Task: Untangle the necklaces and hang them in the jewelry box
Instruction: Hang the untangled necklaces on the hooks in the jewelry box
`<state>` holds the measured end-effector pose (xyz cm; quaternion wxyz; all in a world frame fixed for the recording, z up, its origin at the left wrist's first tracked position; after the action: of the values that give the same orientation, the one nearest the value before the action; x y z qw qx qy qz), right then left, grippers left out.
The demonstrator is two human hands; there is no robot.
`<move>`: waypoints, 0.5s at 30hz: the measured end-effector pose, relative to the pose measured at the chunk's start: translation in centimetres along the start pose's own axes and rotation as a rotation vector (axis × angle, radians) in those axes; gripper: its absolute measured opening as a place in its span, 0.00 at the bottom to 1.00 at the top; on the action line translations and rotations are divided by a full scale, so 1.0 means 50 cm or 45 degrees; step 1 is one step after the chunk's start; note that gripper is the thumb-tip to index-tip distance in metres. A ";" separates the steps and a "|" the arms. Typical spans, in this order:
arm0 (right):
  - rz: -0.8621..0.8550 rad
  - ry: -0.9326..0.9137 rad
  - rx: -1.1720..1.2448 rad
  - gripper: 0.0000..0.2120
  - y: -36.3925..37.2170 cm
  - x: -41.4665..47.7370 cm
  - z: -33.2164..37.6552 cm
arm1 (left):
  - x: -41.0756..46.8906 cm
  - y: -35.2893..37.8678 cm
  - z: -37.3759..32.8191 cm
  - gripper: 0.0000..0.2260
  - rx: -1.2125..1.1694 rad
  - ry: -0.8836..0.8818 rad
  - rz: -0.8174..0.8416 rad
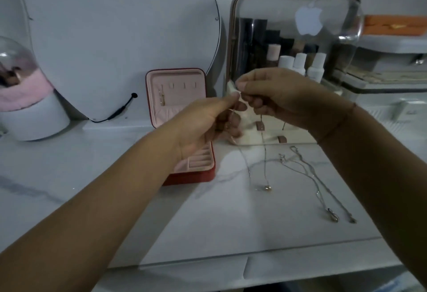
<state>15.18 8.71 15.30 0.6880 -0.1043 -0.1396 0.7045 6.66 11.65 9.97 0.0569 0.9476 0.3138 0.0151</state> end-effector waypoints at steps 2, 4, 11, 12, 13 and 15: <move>-0.063 -0.052 -0.103 0.08 -0.002 0.026 0.031 | -0.009 -0.048 -0.051 0.10 0.180 0.088 -0.115; -0.100 -0.104 -0.210 0.08 0.007 0.054 0.061 | -0.019 -0.101 -0.099 0.10 0.342 0.173 -0.245; -0.449 -0.225 -0.267 0.04 0.036 0.202 0.067 | -0.025 -0.297 -0.161 0.08 0.792 0.245 -0.647; -0.496 -0.222 -0.231 0.06 0.046 0.227 0.049 | -0.021 -0.325 -0.155 0.08 0.830 0.252 -0.733; -0.539 -0.209 -0.211 0.09 0.056 0.253 0.026 | -0.016 -0.351 -0.145 0.07 0.852 0.266 -0.824; -0.639 -0.193 -0.230 0.11 0.076 0.294 -0.013 | -0.006 -0.397 -0.121 0.07 0.872 0.309 -0.998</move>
<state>11.35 23.35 14.07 0.8165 -0.0741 -0.2744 0.5024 -5.76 27.88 13.62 -0.2912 0.7150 0.6356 -0.0010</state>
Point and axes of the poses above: each hand's wrist, its own x-axis towards the middle knuckle, its own y-axis out of the palm, z = x × y, the point moved 10 cm from there along x, towards the middle knuckle, and after that the axes turned 6 degrees about z, right-handed, at the moved point
